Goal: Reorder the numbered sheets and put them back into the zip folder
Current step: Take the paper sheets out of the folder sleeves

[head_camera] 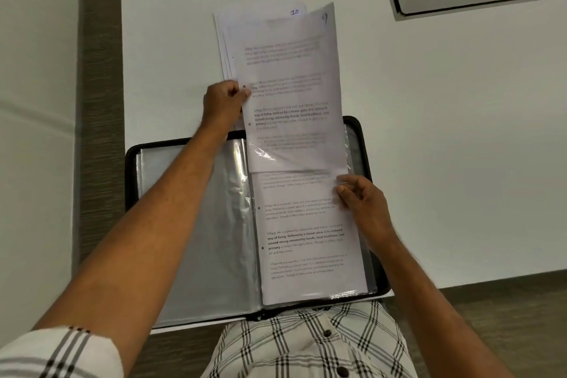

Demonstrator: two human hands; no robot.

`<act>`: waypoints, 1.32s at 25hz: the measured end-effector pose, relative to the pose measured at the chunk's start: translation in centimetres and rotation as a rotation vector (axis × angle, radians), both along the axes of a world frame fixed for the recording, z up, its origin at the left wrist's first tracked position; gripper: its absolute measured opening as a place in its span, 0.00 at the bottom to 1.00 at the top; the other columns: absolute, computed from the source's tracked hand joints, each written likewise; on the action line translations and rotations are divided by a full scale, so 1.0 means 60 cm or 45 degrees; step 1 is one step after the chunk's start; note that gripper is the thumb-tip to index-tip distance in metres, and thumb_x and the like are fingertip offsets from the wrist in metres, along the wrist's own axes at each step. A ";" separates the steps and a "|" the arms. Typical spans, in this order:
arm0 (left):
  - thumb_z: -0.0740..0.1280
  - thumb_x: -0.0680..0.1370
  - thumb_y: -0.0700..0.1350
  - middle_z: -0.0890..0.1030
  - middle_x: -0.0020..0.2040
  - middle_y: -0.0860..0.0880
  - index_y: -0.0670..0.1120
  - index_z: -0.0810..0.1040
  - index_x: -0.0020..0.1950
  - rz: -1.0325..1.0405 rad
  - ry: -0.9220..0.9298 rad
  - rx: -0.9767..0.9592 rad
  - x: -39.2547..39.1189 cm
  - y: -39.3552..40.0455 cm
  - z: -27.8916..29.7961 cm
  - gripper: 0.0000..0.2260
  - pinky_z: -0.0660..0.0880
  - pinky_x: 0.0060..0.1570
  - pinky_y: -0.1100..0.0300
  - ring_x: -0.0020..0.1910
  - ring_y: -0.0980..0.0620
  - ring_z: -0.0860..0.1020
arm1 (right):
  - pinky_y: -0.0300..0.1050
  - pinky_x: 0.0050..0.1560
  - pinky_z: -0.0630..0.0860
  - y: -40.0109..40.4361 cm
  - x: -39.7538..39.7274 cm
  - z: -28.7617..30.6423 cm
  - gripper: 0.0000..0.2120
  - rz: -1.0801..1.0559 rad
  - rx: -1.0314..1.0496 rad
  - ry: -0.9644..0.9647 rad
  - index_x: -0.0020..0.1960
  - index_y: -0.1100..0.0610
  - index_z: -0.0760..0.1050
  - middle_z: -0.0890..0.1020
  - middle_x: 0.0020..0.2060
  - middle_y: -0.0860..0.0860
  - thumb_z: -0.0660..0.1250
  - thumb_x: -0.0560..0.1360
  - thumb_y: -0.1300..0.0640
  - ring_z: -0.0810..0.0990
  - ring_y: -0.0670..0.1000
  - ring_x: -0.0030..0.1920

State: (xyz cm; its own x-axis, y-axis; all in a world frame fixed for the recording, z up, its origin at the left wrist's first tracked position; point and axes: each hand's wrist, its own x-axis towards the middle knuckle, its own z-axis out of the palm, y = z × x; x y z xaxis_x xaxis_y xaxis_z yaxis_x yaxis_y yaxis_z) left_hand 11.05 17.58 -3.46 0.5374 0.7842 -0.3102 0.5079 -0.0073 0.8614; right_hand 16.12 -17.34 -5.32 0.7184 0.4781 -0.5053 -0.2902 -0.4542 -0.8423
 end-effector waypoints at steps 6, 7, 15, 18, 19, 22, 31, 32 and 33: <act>0.71 0.79 0.46 0.75 0.34 0.51 0.50 0.68 0.32 0.090 0.124 0.288 0.085 0.101 -0.005 0.18 0.75 0.37 0.58 0.35 0.54 0.73 | 0.39 0.45 0.82 0.003 0.002 0.006 0.08 -0.017 -0.045 0.036 0.60 0.53 0.81 0.87 0.50 0.50 0.69 0.82 0.59 0.86 0.45 0.41; 0.71 0.79 0.46 0.74 0.34 0.51 0.50 0.67 0.32 0.097 0.152 0.311 0.095 0.112 -0.007 0.19 0.72 0.37 0.59 0.35 0.54 0.72 | 0.39 0.45 0.82 0.004 0.003 0.005 0.08 -0.020 -0.043 0.041 0.60 0.54 0.81 0.87 0.49 0.50 0.69 0.82 0.60 0.86 0.45 0.42; 0.71 0.79 0.50 0.80 0.63 0.46 0.46 0.76 0.65 0.026 0.503 0.524 0.102 0.125 -0.049 0.16 0.76 0.51 0.55 0.58 0.47 0.79 | 0.41 0.47 0.83 0.006 0.007 -0.007 0.07 -0.022 -0.040 0.069 0.59 0.53 0.81 0.87 0.48 0.50 0.69 0.82 0.61 0.87 0.49 0.44; 0.69 0.80 0.52 0.76 0.65 0.46 0.48 0.72 0.71 0.038 0.412 0.658 0.066 0.091 -0.044 0.21 0.74 0.62 0.47 0.63 0.47 0.75 | 0.45 0.49 0.83 0.007 0.010 -0.003 0.07 -0.009 -0.059 0.067 0.60 0.54 0.81 0.87 0.49 0.51 0.70 0.82 0.59 0.87 0.51 0.45; 0.68 0.80 0.52 0.76 0.64 0.46 0.49 0.73 0.70 0.017 0.357 0.704 0.042 0.064 -0.042 0.20 0.73 0.63 0.48 0.62 0.47 0.75 | 0.47 0.50 0.83 0.009 0.009 0.004 0.07 -0.019 -0.053 0.075 0.59 0.54 0.81 0.88 0.48 0.52 0.70 0.82 0.59 0.87 0.53 0.46; 0.67 0.80 0.50 0.77 0.59 0.48 0.50 0.77 0.65 -0.106 0.149 0.742 -0.057 -0.053 -0.036 0.14 0.72 0.59 0.51 0.58 0.48 0.75 | 0.49 0.48 0.84 0.013 0.014 0.041 0.06 0.067 -0.146 0.119 0.57 0.54 0.82 0.88 0.48 0.52 0.69 0.83 0.56 0.88 0.53 0.46; 0.70 0.80 0.47 0.77 0.62 0.52 0.50 0.80 0.65 -0.411 0.327 0.610 -0.312 -0.270 -0.042 0.14 0.72 0.59 0.56 0.59 0.50 0.73 | 0.59 0.75 0.71 0.061 -0.016 0.131 0.17 0.811 0.010 0.430 0.60 0.51 0.86 0.82 0.68 0.44 0.69 0.79 0.42 0.78 0.47 0.70; 0.69 0.80 0.48 0.78 0.61 0.52 0.49 0.81 0.65 -0.353 0.286 0.469 -0.320 -0.268 -0.031 0.13 0.72 0.59 0.59 0.59 0.52 0.74 | 0.58 0.77 0.67 0.075 -0.033 0.136 0.21 0.848 0.121 0.441 0.60 0.51 0.86 0.78 0.72 0.43 0.69 0.77 0.38 0.73 0.47 0.75; 0.69 0.81 0.48 0.80 0.58 0.54 0.50 0.81 0.64 -0.267 0.235 0.290 -0.324 -0.261 -0.016 0.12 0.74 0.58 0.62 0.57 0.55 0.77 | 0.56 0.79 0.63 0.089 -0.050 0.135 0.25 0.895 0.211 0.445 0.61 0.52 0.86 0.74 0.76 0.42 0.68 0.76 0.34 0.68 0.46 0.78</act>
State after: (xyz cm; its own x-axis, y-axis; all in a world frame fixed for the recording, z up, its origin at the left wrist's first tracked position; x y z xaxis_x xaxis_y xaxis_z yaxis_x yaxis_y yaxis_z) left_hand -8.42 1.93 -4.39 0.6453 0.7229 -0.2470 0.6220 -0.3095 0.7193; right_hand 13.09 -12.00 2.81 0.0343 0.8484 -0.5282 -0.2424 -0.5057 -0.8280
